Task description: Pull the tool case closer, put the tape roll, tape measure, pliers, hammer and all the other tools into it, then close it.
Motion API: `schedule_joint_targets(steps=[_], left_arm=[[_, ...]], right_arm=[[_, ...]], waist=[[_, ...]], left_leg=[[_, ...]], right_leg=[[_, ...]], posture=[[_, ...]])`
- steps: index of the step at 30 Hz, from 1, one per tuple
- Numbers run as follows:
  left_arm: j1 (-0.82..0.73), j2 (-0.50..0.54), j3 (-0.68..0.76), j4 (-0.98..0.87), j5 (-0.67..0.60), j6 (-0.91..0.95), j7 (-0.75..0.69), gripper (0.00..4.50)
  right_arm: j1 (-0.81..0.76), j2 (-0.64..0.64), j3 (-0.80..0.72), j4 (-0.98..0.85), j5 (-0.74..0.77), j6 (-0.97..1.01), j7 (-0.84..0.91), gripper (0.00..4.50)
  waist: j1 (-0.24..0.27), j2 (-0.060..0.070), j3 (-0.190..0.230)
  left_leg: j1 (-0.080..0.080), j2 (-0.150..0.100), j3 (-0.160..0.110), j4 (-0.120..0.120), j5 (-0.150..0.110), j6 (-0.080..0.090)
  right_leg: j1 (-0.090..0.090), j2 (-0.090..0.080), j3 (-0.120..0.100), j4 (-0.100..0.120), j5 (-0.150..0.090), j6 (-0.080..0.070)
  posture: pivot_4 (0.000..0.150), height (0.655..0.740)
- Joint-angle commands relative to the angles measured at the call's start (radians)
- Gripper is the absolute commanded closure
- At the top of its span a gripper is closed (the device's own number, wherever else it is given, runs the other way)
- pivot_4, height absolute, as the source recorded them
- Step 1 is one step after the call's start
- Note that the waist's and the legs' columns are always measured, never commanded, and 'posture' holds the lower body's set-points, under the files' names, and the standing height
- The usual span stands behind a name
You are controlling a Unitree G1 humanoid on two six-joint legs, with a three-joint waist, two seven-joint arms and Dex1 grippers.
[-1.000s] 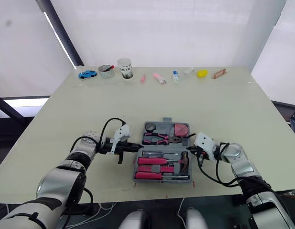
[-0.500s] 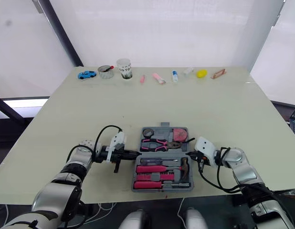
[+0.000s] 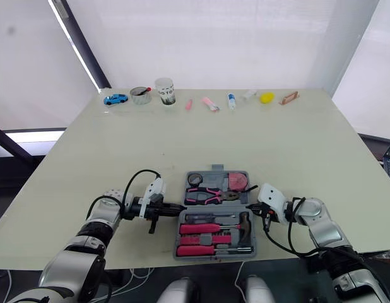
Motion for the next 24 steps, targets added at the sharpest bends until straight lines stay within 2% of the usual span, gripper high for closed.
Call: schedule_joint_targets(steps=[1,5,8,13,24], left_arm=[[0.027,-0.02,-0.058,0.0,0.025,0.01,-0.032,4.5],[0.021,-0.014,-0.06,0.008,0.032,0.002,-0.017,4.5],[0.027,-0.013,-0.06,-0.003,0.026,0.001,-0.017,4.5],[0.017,-0.003,-0.02,-0.005,0.005,-0.009,0.071,4.5],[0.074,0.071,0.003,-0.107,-0.053,0.014,0.052,4.5]], right_arm=[[0.004,0.008,0.008,-0.049,0.03,-0.002,0.016,4.44],[0.022,-0.006,0.021,-0.086,0.046,0.048,0.052,4.44],[0.024,-0.005,0.018,-0.07,0.004,0.012,-0.011,4.44],[0.008,-0.015,-0.011,-0.025,-0.015,-0.022,-0.067,4.44],[-0.017,-0.054,-0.054,0.05,0.009,-0.053,-0.083,4.44]], waist=[[0.0,0.0,0.0],[0.002,0.0,0.0],[0.002,0.0,0.0],[0.002,0.0,0.0],[0.0,0.0,0.0]], left_leg=[[0.0,0.0,0.0,0.0,0.0,0.0],[0.0,0.0,0.0,0.0,0.0,0.0],[0.0,0.0,0.0,0.0,0.0,0.0],[0.0,0.0,0.0,0.001,0.0,0.0],[-0.001,0.0,-0.002,0.007,0.0,0.0]], right_leg=[[0.0,0.0,0.0,0.0,0.0,0.0],[0.0,0.0,0.0,0.0,0.0,0.0],[0.0,0.0,0.0,0.0,0.0,0.0],[0.001,0.0,0.0,0.0,0.0,0.0],[0.003,0.0,-0.001,0.001,0.001,0.002]], posture=[[0.15,0.74],[0.15,0.74],[0.15,0.74],[0.15,0.74],[0.15,0.74]])
